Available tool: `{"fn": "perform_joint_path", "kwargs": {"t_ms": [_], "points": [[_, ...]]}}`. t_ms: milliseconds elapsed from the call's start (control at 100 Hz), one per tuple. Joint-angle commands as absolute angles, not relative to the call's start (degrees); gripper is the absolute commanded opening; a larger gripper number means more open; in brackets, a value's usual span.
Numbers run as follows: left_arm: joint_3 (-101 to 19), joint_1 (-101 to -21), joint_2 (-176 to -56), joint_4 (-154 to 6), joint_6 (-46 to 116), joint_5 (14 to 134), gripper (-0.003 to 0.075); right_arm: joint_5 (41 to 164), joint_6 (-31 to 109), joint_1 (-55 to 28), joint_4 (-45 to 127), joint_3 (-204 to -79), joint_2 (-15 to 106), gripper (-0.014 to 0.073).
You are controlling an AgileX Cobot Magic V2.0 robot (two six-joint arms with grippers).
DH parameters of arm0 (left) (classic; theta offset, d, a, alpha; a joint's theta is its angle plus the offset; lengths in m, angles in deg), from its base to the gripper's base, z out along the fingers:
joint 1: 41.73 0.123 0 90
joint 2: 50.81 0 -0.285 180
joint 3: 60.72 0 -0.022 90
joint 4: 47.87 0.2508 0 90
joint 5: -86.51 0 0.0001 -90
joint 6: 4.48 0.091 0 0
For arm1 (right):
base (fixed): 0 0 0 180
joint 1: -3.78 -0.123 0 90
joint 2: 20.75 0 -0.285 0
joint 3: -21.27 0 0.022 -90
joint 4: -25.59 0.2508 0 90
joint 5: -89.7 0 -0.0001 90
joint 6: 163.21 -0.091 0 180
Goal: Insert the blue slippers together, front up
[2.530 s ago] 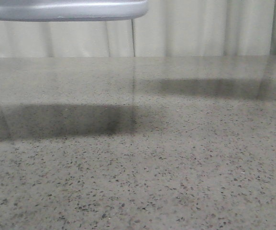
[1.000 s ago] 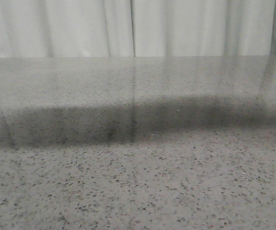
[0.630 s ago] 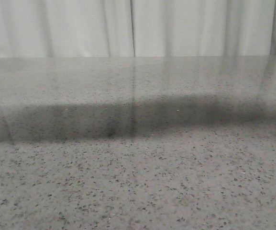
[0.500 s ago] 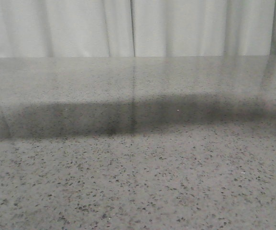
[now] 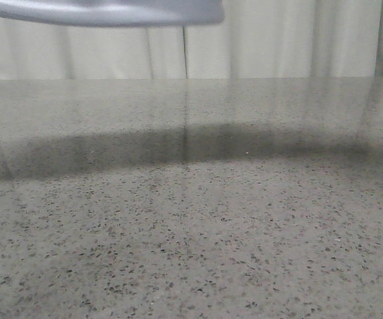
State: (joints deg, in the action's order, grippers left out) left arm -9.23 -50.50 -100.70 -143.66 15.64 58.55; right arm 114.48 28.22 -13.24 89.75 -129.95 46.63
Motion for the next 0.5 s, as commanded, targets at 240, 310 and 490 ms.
{"fn": "perform_joint_path", "kwargs": {"t_ms": [240,310,490], "points": [[-11.33,-50.74,-102.77,-147.54,19.64,46.29,0.0016,118.2,40.58,-14.2,96.96,-131.74,49.54,-0.0107],[-11.33,-50.74,-103.21,-147.54,19.9,45.32,0.0016,120.07,44.67,-14.2,100.57,-131.74,50.4,-0.0107],[-11.36,-50.74,-105.23,-149.49,22.79,41.22,0.0016,126.79,54.11,-14.2,110.08,-131.74,53.48,-0.0107]]}}
